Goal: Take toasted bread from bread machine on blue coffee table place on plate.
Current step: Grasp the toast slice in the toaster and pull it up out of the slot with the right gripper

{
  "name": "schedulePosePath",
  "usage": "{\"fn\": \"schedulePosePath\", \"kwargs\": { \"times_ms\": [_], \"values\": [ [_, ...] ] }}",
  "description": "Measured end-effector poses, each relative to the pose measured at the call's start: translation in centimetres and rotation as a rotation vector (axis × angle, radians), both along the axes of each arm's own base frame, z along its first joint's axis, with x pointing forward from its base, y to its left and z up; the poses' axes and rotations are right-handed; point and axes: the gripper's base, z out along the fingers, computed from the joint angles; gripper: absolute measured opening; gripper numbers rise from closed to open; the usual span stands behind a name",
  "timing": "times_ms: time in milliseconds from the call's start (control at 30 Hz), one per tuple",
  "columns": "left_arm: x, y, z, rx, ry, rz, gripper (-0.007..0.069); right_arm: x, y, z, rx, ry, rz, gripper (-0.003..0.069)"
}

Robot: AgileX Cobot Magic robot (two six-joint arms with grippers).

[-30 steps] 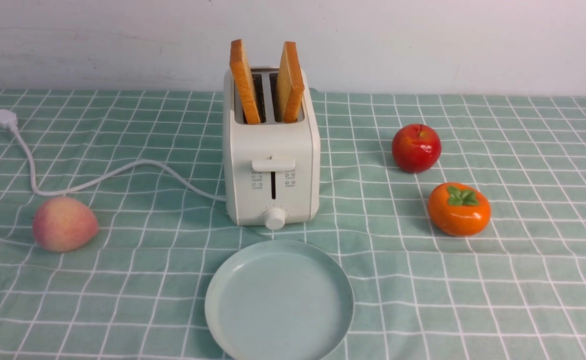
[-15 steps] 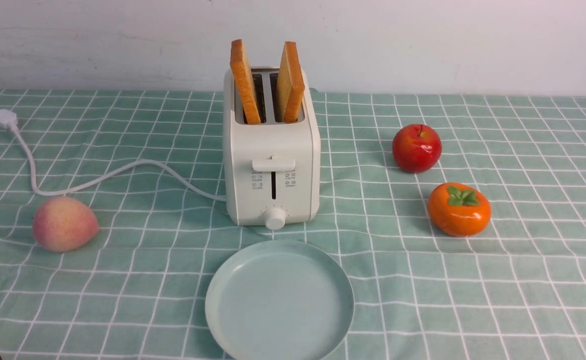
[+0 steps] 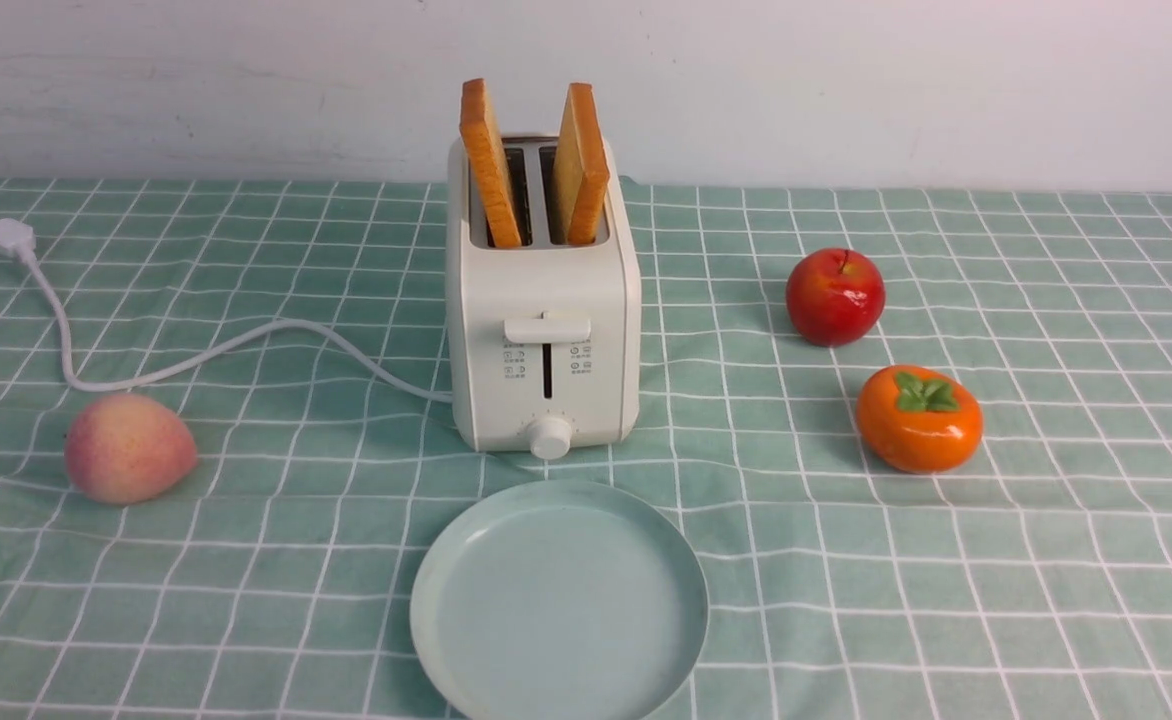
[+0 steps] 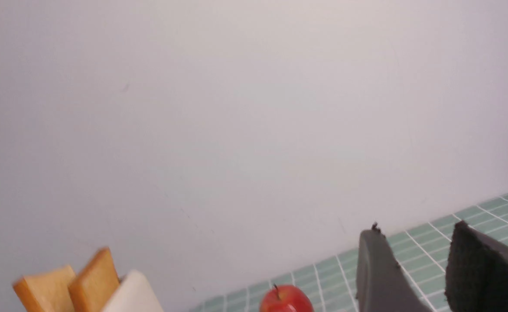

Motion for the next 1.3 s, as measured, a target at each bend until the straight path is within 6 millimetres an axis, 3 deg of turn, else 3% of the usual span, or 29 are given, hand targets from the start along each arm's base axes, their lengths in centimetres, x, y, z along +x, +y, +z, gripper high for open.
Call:
{"fn": "schedulePosePath", "kwargs": {
  "times_ms": [67, 133, 233, 300, 433, 533, 633, 667, 700, 733, 833, 933, 967, 1033, 1133, 1200, 1300],
  "values": [
    [-0.1, 0.0, 0.5, -0.090, -0.046, -0.011, 0.0165, -0.1, -0.1, 0.2, 0.040, -0.031, 0.001, 0.0240],
    [-0.4, 0.3, 1.7, -0.314, -0.156, -0.042, 0.0171, -0.3, -0.4, 0.7, 0.113, -0.085, -0.001, 0.0240],
    [-0.7, 0.6, 2.8, -0.426, -0.268, -0.057, 0.0176, -0.5, -0.5, 1.6, 0.173, -0.121, 0.010, 0.0240],
    [-1.3, 1.0, 3.8, -0.520, -0.396, -0.069, 0.0179, -1.5, -0.6, 4.7, 0.233, -0.204, 0.035, 0.0240],
    [-2.0, 1.3, 6.0, -0.586, -0.459, -0.094, 0.0182, -2.7, -0.5, 10.1, 0.273, -0.280, 0.075, 0.0240],
    [-3.3, 1.3, 11.5, -0.584, -0.523, -0.125, 0.0181, -2.6, 0.0, 16.6, 0.278, -0.265, 0.132, 0.0240],
    [-2.6, 0.9, 15.5, -0.541, -0.433, -0.120, 0.0181, -1.2, 0.5, 21.0, 0.216, -0.193, 0.156, 0.0240],
    [-2.5, 0.9, 15.9, -0.538, -0.435, -0.120, 0.0181, -0.8, 0.5, 20.9, 0.215, -0.170, 0.157, 0.0240],
    [-1.9, 0.7, 16.7, -0.518, -0.367, -0.116, 0.0181, 0.1, 0.7, 22.2, 0.176, -0.129, 0.157, 0.0240],
    [-0.1, 0.1, 18.1, -0.476, -0.194, -0.108, 0.0181, 1.9, 1.1, 23.4, 0.080, 0.002, 0.157, 0.0240],
    [2.2, -0.8, 18.8, -0.396, 0.101, -0.095, 0.0181, 6.1, 1.2, 23.3, -0.057, 0.216, 0.136, 0.0240],
    [4.2, -1.1, 17.6, -0.241, 0.373, -0.049, 0.0181, 10.9, 1.2, 21.0, -0.097, 0.428, 0.143, 0.0240],
    [4.3, -1.1, 17.4, -0.228, 0.400, -0.045, 0.0181, 11.1, 1.2, 20.8, -0.098, 0.440, 0.144, 0.0240],
    [5.5, -1.1, 16.0, -0.138, 0.550, -0.015, 0.0181, 14.5, 1.5, 18.5, -0.073, 0.588, 0.177, 0.0240],
    [5.9, -1.2, 15.2, -0.119, 0.644, -0.011, 0.0181, 16.4, 2.1, 16.9, -0.047, 0.671, 0.218, 0.0240],
    [6.3, -1.5, 14.5, -0.127, 0.723, -0.022, 0.0181, 18.8, 3.7, 14.6, -0.011, 0.784, 0.300, 0.0240],
    [6.7, -1.8, 14.0, -0.143, 0.779, -0.035, 0.0183, 20.6, 5.9, 12.5, 0.008, 0.906, 0.406, 0.0240]
  ]
}}
